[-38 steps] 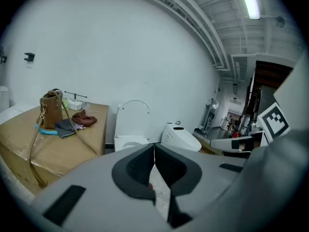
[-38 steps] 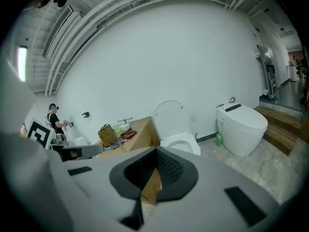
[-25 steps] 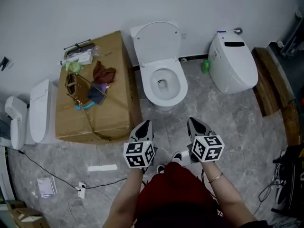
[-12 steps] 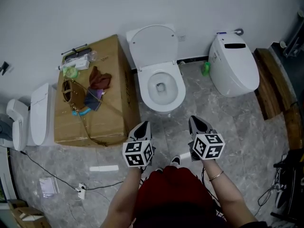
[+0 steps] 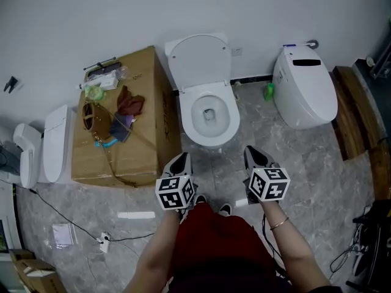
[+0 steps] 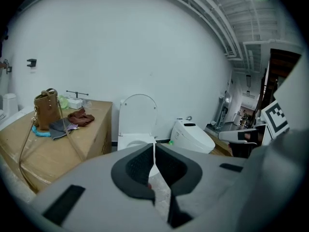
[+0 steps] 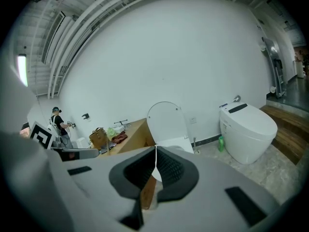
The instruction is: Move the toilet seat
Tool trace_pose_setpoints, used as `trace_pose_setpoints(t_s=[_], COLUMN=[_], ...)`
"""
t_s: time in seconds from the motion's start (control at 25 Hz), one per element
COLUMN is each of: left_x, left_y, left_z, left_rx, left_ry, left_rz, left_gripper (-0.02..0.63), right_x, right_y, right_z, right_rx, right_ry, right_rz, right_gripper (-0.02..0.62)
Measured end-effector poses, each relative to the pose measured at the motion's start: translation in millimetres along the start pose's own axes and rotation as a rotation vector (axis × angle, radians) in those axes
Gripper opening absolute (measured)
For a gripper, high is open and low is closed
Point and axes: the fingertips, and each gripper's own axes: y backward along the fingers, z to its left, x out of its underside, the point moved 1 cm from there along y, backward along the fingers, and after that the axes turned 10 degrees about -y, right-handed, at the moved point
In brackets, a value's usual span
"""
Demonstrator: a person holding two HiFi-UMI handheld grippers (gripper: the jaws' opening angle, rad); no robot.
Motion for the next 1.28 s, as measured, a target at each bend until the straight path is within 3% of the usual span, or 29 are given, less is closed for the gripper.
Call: trace_pose_setpoints(t_s=[0.64,0.8,1.28], left_x=[10,13,37], left_y=[-63,-87,-174], left_z=[24,31,68], left_rx=[0.011,0.034,0.059], left_ry=[0.075,0.085,0.157], left_rz=[0.08,0.114,0.24], left_gripper=[0.031,0.032,0.095], right_x=[-1,3,23], right_y=[-54,-78,-162], right_z=[-24,-29,-76], right_rx=[0.004,-0.003,0.065], right_ry=[-0.047,-0.092,-0.211], right_rz=[0.102,0.159,0.317], right_gripper=[0.023,0.11,0.176])
